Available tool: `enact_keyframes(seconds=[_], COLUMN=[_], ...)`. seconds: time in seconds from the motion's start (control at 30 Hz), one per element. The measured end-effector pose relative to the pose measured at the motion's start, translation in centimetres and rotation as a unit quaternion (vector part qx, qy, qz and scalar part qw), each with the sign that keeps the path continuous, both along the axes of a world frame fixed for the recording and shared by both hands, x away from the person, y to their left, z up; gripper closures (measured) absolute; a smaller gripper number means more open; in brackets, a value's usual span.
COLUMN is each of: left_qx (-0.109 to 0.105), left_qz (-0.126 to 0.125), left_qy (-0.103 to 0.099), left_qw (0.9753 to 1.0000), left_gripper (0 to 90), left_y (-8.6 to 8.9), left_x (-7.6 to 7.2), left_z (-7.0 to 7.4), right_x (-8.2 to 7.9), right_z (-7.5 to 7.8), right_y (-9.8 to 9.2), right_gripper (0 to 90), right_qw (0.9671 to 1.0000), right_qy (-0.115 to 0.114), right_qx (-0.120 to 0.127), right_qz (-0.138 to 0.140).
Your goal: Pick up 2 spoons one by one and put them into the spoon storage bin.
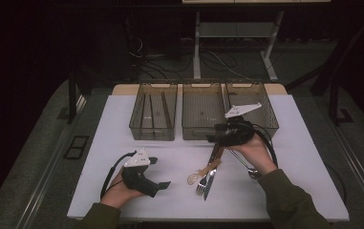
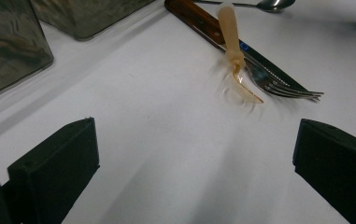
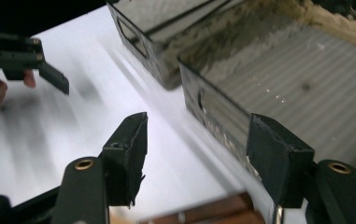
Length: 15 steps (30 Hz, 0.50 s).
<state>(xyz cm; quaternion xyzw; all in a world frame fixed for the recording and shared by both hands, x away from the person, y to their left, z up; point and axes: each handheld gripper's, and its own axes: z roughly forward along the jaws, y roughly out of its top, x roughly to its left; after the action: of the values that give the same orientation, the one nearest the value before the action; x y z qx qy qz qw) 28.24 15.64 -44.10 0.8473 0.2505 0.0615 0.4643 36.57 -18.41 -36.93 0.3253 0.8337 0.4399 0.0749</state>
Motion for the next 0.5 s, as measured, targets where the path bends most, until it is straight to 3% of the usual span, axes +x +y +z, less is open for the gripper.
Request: enact_keyframes(seconds=[0.23,0.5], left_qx=[0.000,0.002], left_qz=[0.006,0.007], left_qy=[0.001,-0.001], left_qw=[1.0000,1.0000], left_gripper=[0.0,0.0], left_y=[-0.1,0.0], left_x=[-0.1,-0.1], left_z=[0.0,0.0], right_x=[-1.8,-3.7], right_z=[-1.3,-2.8], right_y=[-2.8,-5.4], right_gripper=[40.9,53.4], right_qw=[0.9998,0.9990], right_qy=[0.015,0.033], right_qx=[-0.006,-0.023], right_qz=[-0.010,-0.019])
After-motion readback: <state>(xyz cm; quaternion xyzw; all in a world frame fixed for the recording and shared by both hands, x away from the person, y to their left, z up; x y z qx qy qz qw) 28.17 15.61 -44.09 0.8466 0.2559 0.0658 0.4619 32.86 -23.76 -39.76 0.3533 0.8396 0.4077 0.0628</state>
